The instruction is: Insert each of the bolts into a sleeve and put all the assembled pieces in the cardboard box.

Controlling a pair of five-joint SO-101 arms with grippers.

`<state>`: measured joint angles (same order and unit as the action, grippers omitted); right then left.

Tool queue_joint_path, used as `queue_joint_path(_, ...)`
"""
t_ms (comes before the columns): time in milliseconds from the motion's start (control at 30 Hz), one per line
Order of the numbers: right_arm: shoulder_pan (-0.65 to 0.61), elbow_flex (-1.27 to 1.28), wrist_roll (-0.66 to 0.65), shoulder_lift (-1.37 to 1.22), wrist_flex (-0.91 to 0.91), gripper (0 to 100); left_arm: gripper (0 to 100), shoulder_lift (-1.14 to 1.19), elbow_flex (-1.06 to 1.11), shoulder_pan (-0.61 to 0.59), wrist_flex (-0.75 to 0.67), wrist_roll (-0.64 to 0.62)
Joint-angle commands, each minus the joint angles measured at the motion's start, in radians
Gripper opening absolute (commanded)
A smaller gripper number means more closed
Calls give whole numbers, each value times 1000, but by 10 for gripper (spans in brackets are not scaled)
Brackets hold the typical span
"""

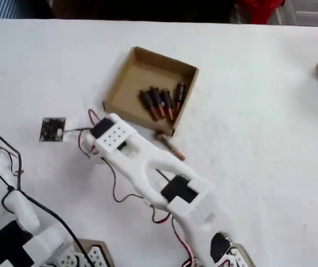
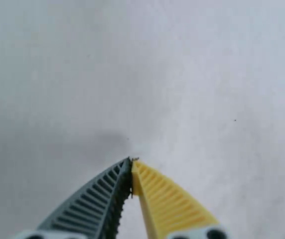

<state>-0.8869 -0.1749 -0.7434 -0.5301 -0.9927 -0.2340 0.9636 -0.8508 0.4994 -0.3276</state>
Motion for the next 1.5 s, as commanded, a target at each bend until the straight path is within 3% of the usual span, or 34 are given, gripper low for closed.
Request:
queue_joint_path(0,18,-51,-12,12,61,241,34,1,-48,18,-20,-14)
queue_joint_path(333,36,-115,-8,-133,134,241,34,1,-48,18,-20,-14)
queue_joint_path(600,51,-381,-5,-282,-54,234,34,2,-48,18,-20,-12)
queue_joint_path(667,51,-443,-5,-312,-119,177,34,2,-48,18,-20,-12)
queue_joint_path(767,51,-509,-6,-351,-177,5,34,2,-48,18,-20,-12)
queue_joint_path(833,51,-525,-6,-360,-220,45,34,2,-48,18,-20,-12)
queue_joint_path(1200,70,-528,-11,-166,-608,17,34,2,-46,19,-23,-12)
queue_joint_path(1467,183,-522,-3,-19,-773,17,34,2,-46,19,-25,-12)
